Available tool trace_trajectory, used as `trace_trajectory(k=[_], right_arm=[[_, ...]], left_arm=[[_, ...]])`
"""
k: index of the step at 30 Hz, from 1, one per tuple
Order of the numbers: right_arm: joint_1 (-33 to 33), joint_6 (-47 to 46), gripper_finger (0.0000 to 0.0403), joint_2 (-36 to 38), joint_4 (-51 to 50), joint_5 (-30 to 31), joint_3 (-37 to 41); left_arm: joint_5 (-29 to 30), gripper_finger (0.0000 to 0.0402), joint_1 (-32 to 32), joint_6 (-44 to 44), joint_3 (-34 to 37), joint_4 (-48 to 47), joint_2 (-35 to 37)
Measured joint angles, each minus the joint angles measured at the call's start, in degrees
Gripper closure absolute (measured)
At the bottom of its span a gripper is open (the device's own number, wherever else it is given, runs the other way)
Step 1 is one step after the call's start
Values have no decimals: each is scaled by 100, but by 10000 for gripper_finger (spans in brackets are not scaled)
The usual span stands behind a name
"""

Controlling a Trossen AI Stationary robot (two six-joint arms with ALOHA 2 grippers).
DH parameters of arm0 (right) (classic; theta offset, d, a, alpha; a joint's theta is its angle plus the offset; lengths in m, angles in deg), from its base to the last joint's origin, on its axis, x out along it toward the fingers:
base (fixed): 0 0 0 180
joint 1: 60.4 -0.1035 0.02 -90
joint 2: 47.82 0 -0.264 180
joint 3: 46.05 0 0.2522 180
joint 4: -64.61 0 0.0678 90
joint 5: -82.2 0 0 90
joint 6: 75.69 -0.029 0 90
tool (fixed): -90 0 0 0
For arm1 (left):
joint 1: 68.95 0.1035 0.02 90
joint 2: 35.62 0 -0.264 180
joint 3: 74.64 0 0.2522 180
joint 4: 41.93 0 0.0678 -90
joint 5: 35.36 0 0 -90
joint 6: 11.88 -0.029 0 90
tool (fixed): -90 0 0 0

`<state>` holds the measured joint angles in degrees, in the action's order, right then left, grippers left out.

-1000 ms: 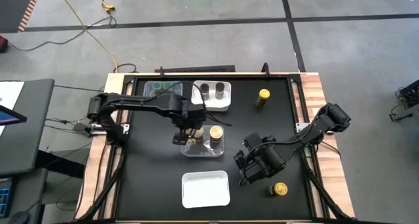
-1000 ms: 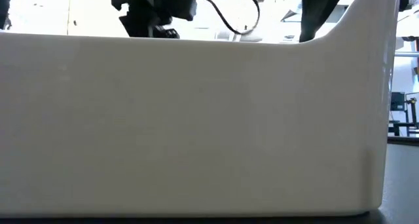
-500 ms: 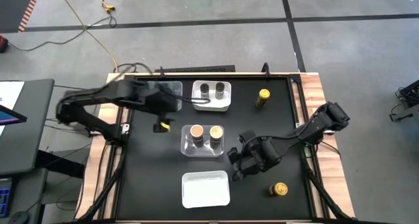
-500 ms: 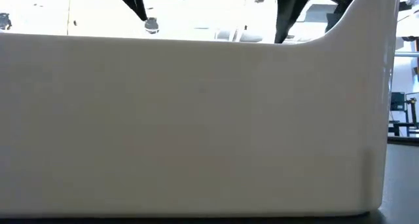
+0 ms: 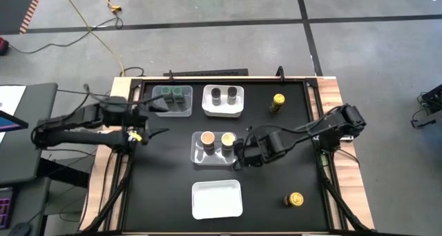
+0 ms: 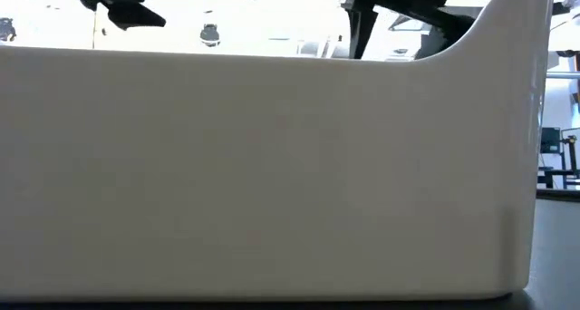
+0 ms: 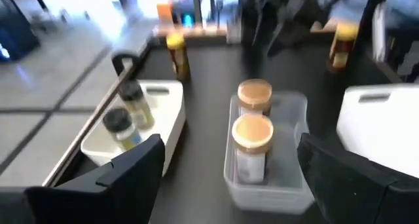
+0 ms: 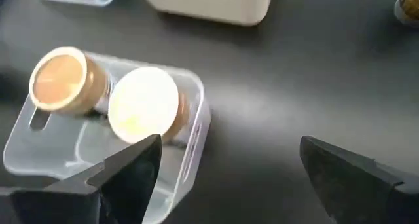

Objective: Sort spices by type
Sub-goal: Put the top yellow seasoning bottle into the bottom white bin

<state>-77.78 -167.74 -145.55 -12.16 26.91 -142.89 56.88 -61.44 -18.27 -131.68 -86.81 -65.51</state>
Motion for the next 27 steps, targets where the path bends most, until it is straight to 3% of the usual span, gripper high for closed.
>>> trace_trajectory(k=[7, 14, 20, 24, 27], right_arm=[[854, 492, 38, 22, -1375, 124, -953], [2239, 908, 45, 42, -2746, -289, -1723], [3415, 2019, 45, 415, -2692, -384, -1482], [4084, 2461, 45, 817, -2372, -640, -698], [4411, 2826, 44, 1291, -1509, -922, 37]], left_arm=[[-21, 68, 0, 724, 1031, 193, 1268], [-60, 68, 0, 1184, 1328, 195, 1578], [107, 68, -4, 1608, 1328, 227, 1569], [435, 68, -2, 1763, 1328, 239, 1571], [696, 68, -4, 1813, 1328, 239, 1571]])
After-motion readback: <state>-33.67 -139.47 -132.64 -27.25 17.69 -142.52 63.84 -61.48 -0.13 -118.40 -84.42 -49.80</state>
